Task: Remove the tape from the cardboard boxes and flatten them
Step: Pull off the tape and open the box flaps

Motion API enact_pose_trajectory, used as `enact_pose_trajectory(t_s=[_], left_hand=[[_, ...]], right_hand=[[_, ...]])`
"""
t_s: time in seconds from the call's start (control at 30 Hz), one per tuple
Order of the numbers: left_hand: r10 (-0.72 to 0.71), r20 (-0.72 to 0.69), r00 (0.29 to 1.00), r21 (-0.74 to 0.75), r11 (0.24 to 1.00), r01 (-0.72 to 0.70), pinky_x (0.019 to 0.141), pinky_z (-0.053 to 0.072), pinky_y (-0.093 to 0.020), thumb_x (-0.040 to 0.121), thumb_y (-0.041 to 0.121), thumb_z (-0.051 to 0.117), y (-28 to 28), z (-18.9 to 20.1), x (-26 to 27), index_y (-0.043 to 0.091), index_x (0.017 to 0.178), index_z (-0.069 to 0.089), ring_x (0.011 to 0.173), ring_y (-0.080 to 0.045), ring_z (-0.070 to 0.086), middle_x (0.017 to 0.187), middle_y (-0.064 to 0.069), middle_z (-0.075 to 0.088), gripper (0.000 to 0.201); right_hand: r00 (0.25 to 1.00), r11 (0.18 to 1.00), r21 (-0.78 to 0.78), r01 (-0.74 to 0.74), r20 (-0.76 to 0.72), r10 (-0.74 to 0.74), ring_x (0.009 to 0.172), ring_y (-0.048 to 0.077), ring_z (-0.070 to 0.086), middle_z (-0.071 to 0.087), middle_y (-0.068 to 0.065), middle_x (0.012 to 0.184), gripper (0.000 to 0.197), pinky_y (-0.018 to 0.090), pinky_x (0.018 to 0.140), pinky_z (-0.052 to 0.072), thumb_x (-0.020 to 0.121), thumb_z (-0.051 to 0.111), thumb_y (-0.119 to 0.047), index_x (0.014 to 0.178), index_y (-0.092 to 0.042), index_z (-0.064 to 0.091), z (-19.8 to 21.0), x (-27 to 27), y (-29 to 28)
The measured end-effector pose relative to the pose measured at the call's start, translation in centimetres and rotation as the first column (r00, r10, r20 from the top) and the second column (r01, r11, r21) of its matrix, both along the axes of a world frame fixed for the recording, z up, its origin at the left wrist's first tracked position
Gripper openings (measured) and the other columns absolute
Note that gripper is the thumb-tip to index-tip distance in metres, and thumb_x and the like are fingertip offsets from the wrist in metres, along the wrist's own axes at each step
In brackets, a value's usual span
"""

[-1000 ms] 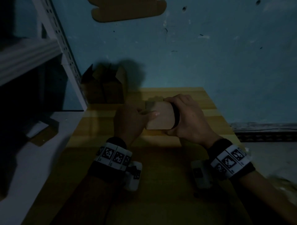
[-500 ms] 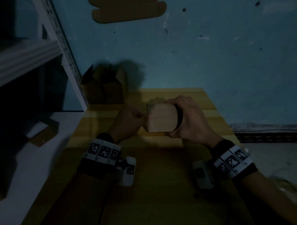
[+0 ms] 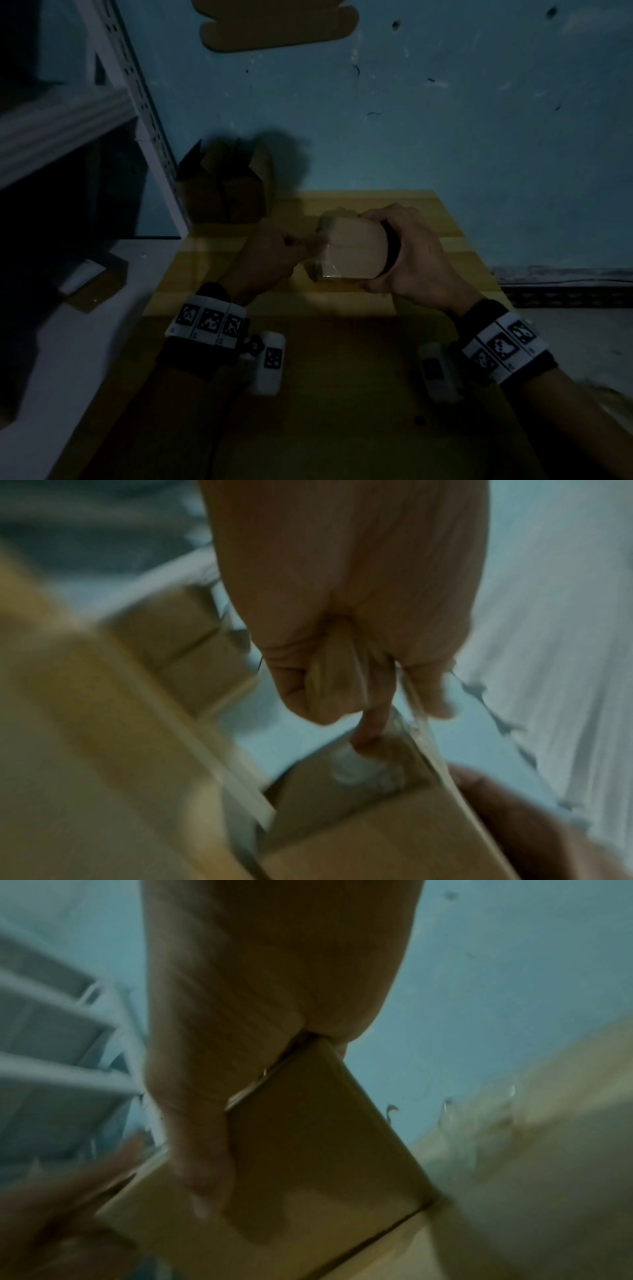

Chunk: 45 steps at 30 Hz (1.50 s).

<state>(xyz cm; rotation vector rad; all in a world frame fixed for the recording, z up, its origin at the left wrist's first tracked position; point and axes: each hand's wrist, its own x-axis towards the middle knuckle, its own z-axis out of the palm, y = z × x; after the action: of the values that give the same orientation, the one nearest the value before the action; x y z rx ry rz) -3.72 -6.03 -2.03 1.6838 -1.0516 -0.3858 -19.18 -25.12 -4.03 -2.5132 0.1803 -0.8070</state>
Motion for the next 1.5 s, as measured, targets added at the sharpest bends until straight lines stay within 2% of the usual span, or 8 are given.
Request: enact_pose_trajectory(t_s=[0.23,0.43,0.7,0.87,1.03,1.27,1.4,1.5], left_hand=[[0.164,-0.379,0.911,0.041,0.986,-0.161,0.074,0.059,-0.034,0.087,0.054,0.052,1.7,1.0,2.9,0.01,0.115,0.069,0.085,-0.022,0.074,0.104,-0.007,0.075,0.055],[0.399,-0.18,0.899,-0.077,0.906,-0.417,0.081,0.059,-0.03,0.098,0.02,0.06,2.4,-0.1,4.4,0.019,0.092,0.069,0.088,-0.017,0.07,0.101,-0.007,0.072,0.011],[0.296,-0.21,0.932,0.036,0.955,-0.295,0.101,0.048,-0.045,0.099,0.043,0.052,0.9,0.2,2.6,0.021,0.112,0.063,0.113,-0.022,0.061,0.117,-0.006,0.066,0.028],[0.184,-0.588,0.788,0.099,0.983,-0.155,0.07,0.05,-0.034,0.096,0.064,0.034,-0.3,0.7,0.4,0.02,0.116,0.063,0.089,-0.02,0.066,0.112,-0.008,0.068,0.056],[0.037,-0.665,0.746,0.093,0.995,0.034,0.087,0.051,-0.045,0.088,0.067,0.053,-0.3,-0.3,0.6,0.02,0.127,0.065,0.105,-0.029,0.068,0.12,-0.01,0.07,0.062],[0.106,-0.659,0.745,0.053,0.994,-0.094,0.083,0.056,-0.041,0.089,0.045,0.064,-0.4,-0.6,0.4,0.024,0.126,0.063,0.104,-0.024,0.068,0.119,-0.005,0.07,0.042],[0.115,-0.699,0.706,-0.014,0.985,-0.174,0.084,0.058,-0.045,0.073,0.038,0.082,-0.4,-1.1,0.7,0.023,0.125,0.063,0.104,-0.026,0.07,0.12,-0.004,0.07,0.057],[0.146,-0.665,0.733,-0.061,0.967,-0.248,0.089,0.056,-0.044,0.059,0.044,0.089,-0.7,-1.4,0.5,0.022,0.128,0.062,0.107,-0.021,0.069,0.122,0.0,0.07,0.077]], right_hand=[[0.999,0.99,-0.133,0.049,0.017,-0.047,0.111,0.018,0.048,0.058,-0.001,0.124,0.101,0.043,0.089,0.045,0.041,0.099,-0.037,0.13,-0.018,0.057,0.2,-0.4,-0.9],[0.998,0.997,-0.076,0.011,0.068,-0.006,0.113,0.01,0.043,0.051,-0.013,0.124,0.097,0.045,0.091,0.044,0.045,0.094,-0.042,0.131,-0.019,0.054,0.4,-0.5,-0.5],[0.988,0.974,0.187,-0.131,0.102,0.113,0.156,0.014,0.015,0.036,-0.029,0.152,0.104,0.073,0.119,0.013,0.054,0.091,-0.047,0.144,-0.028,0.041,0.2,-0.6,0.0],[0.974,0.955,0.192,-0.227,0.057,0.22,0.158,0.013,0.003,0.03,-0.012,0.165,0.105,0.065,0.124,-0.004,0.053,0.099,-0.024,0.141,-0.021,0.041,0.8,-0.1,1.3],[0.976,0.969,0.113,-0.219,0.002,0.22,0.159,0.017,0.001,0.022,-0.008,0.169,0.101,0.064,0.125,0.008,0.059,0.098,-0.017,0.143,-0.016,0.042,0.8,0.0,1.4],[0.979,0.964,0.245,-0.098,-0.148,0.137,0.156,0.003,0.002,0.007,-0.013,0.17,0.105,0.037,0.128,0.015,0.077,0.082,0.005,0.158,-0.027,0.023,0.3,-0.3,0.5],[0.991,0.782,0.621,0.05,-0.13,0.04,0.148,0.01,0.028,0.028,-0.007,0.163,0.084,0.042,0.121,0.035,0.092,0.067,0.002,0.158,-0.028,0.026,1.1,-0.5,0.6],[0.986,0.561,0.823,0.09,-0.152,0.064,0.123,0.015,0.056,0.044,0.005,0.154,0.062,0.023,0.089,0.056,0.099,0.059,-0.017,0.155,-0.024,0.035,1.6,-0.3,1.0]])
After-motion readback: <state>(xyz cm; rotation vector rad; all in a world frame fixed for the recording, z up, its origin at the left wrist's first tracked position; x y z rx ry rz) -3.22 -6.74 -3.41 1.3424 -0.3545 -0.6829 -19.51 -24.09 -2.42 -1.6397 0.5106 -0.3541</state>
